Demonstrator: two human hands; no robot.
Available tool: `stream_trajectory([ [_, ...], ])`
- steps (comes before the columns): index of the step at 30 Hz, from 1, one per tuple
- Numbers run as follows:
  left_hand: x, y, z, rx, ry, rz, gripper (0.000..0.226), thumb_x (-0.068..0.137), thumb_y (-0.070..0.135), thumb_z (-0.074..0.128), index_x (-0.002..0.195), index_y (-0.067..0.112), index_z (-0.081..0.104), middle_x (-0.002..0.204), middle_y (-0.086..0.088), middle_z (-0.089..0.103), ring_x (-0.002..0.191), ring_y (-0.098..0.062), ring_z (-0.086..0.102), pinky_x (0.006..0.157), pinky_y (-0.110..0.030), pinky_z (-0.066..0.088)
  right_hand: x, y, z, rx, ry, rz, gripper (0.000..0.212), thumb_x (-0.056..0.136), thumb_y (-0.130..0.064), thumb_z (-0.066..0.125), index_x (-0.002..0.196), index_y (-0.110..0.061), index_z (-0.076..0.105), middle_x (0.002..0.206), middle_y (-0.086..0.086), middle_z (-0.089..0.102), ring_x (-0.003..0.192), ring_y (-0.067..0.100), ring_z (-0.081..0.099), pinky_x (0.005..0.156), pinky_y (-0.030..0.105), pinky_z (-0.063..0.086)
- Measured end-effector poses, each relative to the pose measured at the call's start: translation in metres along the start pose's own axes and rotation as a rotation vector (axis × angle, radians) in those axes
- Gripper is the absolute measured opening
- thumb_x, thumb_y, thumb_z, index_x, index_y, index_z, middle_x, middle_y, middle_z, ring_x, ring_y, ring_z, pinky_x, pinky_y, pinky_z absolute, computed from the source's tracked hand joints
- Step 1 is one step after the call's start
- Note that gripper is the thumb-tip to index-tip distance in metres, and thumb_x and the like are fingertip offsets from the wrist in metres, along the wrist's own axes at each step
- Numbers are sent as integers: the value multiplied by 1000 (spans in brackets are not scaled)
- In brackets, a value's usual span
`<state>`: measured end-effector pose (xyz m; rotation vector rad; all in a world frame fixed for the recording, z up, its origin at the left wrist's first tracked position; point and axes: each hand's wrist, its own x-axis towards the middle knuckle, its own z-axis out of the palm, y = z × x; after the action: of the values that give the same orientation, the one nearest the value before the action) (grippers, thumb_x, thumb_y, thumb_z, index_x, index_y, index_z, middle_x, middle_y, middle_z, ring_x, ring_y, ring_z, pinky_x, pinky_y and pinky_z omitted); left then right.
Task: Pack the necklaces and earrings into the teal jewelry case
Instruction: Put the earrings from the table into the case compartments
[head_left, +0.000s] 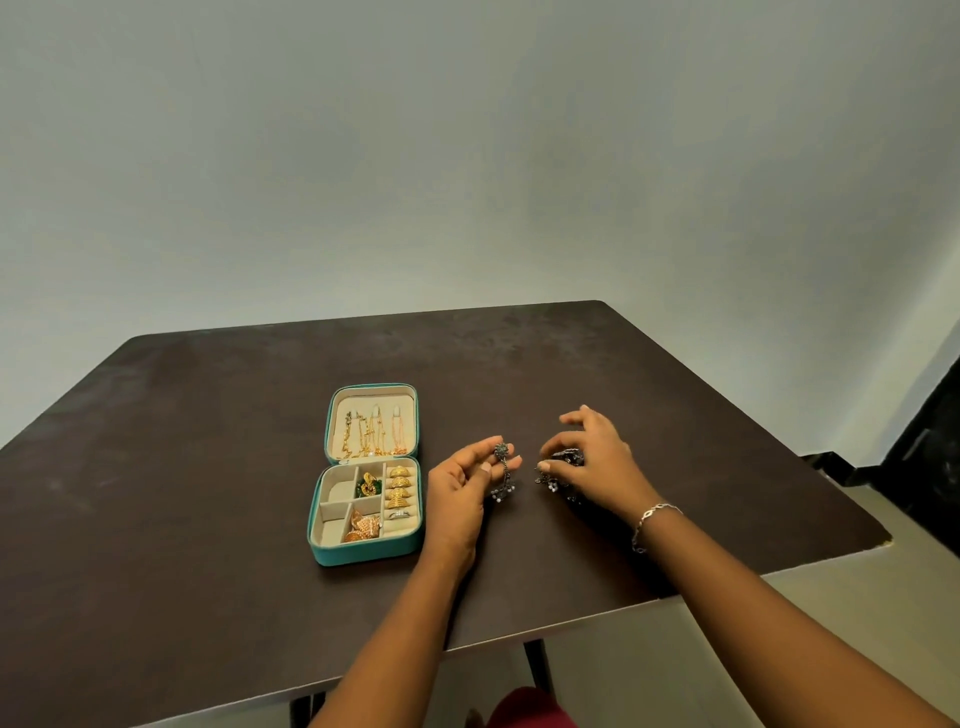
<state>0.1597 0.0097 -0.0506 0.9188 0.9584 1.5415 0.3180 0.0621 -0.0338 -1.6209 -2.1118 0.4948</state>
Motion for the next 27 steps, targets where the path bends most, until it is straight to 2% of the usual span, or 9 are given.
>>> stream_trajectory([
  [2, 0, 0, 0, 9, 2, 2, 28, 88, -12, 43, 109, -1, 58, 94, -12, 67, 76, -9, 70, 79, -23, 54, 5, -8, 0, -64, -38, 26, 10, 79, -31, 68, 87, -27, 69, 133, -1, 40, 138, 15, 15, 103, 43, 26],
  [3, 0, 0, 0, 17, 2, 4, 28, 89, -11, 42, 108, -1, 59, 95, -12, 67, 77, -9, 70, 79, -24, 54, 8, -10, 0, -52, -41, 33, 4, 77, -28, 70, 81, -27, 69, 126, -2, 43, 135, 15, 21, 101, 42, 28],
  [5, -1, 0, 0, 23, 0, 7, 28, 89, -11, 41, 105, 3, 60, 96, -13, 67, 78, -10, 70, 80, -24, 53, 10, -11, -3, 19, -7, 15, 11, 73, -23, 74, 68, -27, 65, 106, -6, 51, 123, 13, 39, 96, 39, 36],
  [8, -1, 1, 0, 18, 3, 10, 28, 89, -12, 41, 104, 3, 60, 96, -13, 67, 78, -9, 70, 80, -23, 54, 8, -9, -12, 246, 59, 30, 8, 74, -17, 73, 68, -18, 67, 89, -3, 64, 95, 12, 58, 84, 30, 43],
  [11, 1, 1, 0, 16, 8, 9, 28, 89, -12, 41, 107, 1, 59, 94, -11, 67, 77, -8, 70, 78, -22, 54, 6, -3, -17, 505, 85, 79, 9, 76, -12, 72, 69, -14, 66, 79, 5, 69, 74, 12, 62, 75, 28, 47],
  [15, 1, 0, -1, 39, -3, 22, 28, 88, -13, 43, 107, 0, 59, 93, -11, 67, 77, -9, 70, 78, -21, 54, 3, -2, -19, 805, 113, 101, 7, 77, -2, 68, 71, -3, 65, 75, 12, 70, 72, 18, 66, 79, 34, 51],
  [19, -2, 2, 0, 115, -15, 70, 22, 83, -10, 54, 102, -1, 62, 88, -10, 69, 76, -9, 69, 75, -18, 54, -5, -13, -25, 1006, 116, 78, 8, 80, 5, 60, 74, 0, 61, 70, 9, 70, 67, 12, 70, 63, 16, 53],
  [22, -4, 3, 1, 162, 3, 107, 19, 82, -10, 57, 87, 6, 64, 80, -12, 68, 69, -12, 69, 69, -18, 54, -10, -17, -28, 1045, 111, 68, 9, 81, 6, 59, 80, -2, 62, 70, 8, 69, 66, 11, 69, 59, 12, 49],
  [27, -8, 6, 7, 222, 54, 141, 20, 84, -8, 56, 83, 10, 64, 75, -12, 66, 62, -10, 67, 67, -20, 54, -17, -21, -34, 979, 52, 32, 13, 83, 2, 58, 79, -5, 67, 71, 5, 70, 71, 12, 67, 73, 22, 50],
])
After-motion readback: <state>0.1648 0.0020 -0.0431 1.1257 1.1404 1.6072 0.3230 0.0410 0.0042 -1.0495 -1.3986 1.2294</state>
